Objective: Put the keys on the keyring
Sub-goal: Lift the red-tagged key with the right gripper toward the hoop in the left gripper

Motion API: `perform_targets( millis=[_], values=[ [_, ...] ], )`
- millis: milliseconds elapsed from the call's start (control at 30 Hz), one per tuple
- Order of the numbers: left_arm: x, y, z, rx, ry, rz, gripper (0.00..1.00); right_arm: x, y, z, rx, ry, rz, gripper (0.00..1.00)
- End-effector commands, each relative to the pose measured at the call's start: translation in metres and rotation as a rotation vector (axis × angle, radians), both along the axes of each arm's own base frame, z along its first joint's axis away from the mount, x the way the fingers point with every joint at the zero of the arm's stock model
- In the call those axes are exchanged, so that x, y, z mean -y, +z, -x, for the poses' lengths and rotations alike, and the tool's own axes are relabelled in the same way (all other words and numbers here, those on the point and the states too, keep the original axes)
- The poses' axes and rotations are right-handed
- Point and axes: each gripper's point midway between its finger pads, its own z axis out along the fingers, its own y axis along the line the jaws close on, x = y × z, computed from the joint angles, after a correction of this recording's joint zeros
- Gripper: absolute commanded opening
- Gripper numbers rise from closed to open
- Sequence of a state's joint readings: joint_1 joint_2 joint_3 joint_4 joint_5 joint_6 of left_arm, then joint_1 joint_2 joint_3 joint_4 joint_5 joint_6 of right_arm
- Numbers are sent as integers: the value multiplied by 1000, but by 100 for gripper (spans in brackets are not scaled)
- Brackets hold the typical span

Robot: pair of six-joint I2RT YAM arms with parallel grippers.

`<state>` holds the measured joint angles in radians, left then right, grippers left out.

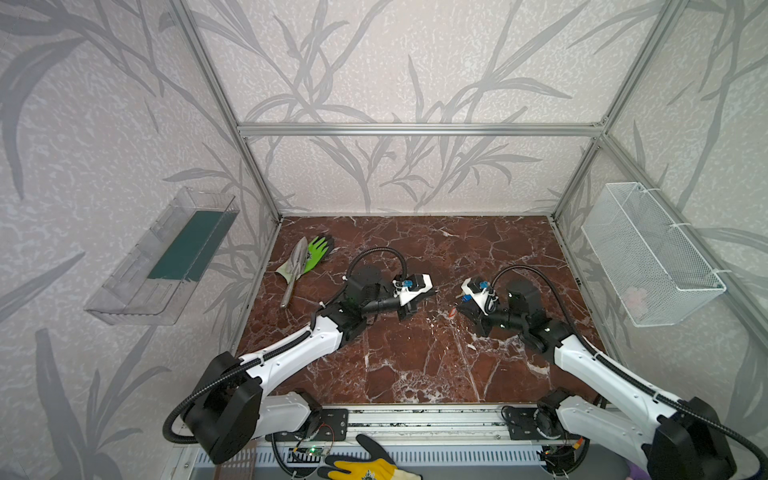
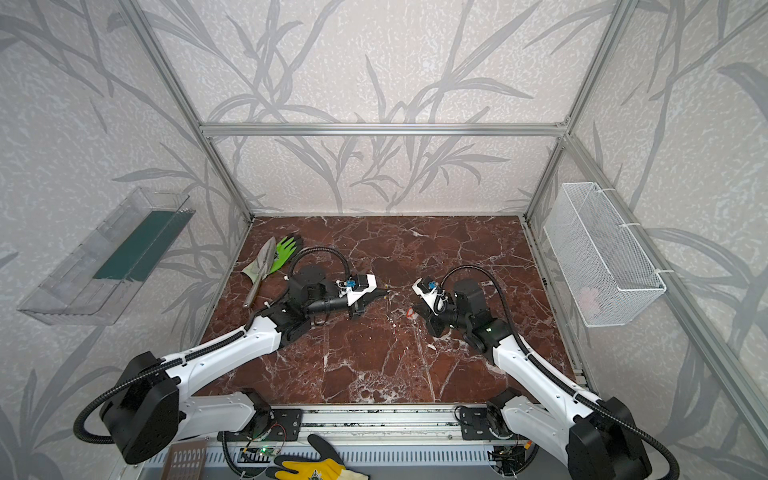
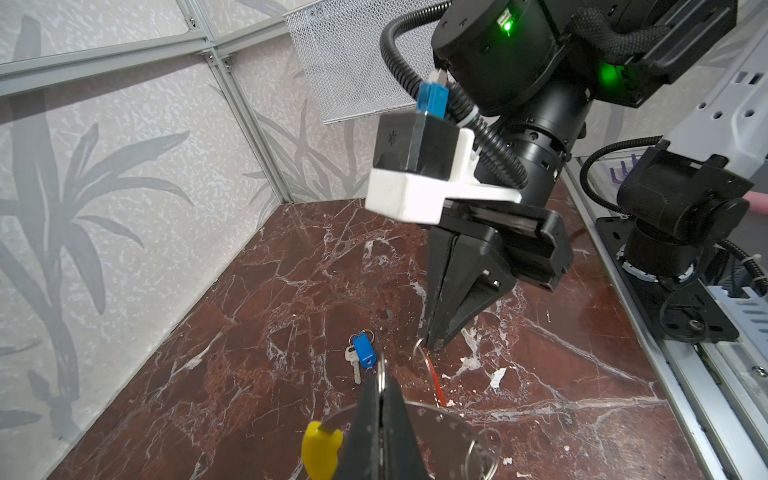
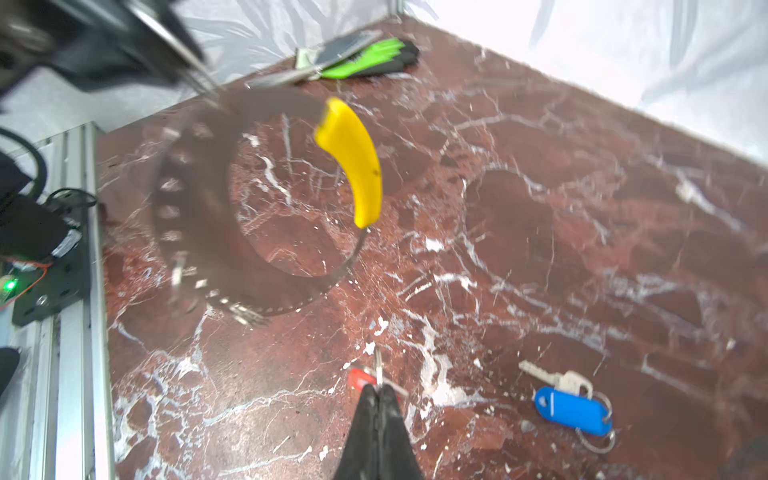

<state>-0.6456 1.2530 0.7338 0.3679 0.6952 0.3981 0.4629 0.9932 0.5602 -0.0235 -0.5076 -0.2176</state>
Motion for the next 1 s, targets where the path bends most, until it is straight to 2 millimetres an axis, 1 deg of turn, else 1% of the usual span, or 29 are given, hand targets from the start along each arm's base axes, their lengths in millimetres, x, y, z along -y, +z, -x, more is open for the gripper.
perform_targets(
  millis=[0, 67, 200, 300, 400, 533, 667, 967],
  values=[
    [-1, 9, 14, 38, -65, -11, 0, -6, 32, 12, 107, 92, -19, 0],
    [-1, 11, 15, 46, -68, -7, 0, -3, 43, 12, 127, 76, -32, 0],
    [-1, 16, 15, 80, -61, 7, 0, -9, 66, 28, 156, 149, -93, 0],
    [0, 23, 15, 121, -51, 30, 0, -15, 77, 35, 135, 186, -149, 0],
    [2, 29, 17, 161, -44, 47, 0, -19, 78, 36, 110, 199, -168, 0],
    [5, 37, 23, 212, -52, 65, 0, -23, 83, 39, 120, 219, -183, 0],
    [6, 41, 30, 268, -60, 84, 0, -26, 92, 43, 136, 241, -222, 0],
    [11, 47, 38, 321, -75, 94, 0, -32, 105, 47, 120, 270, -301, 0]
  ],
)
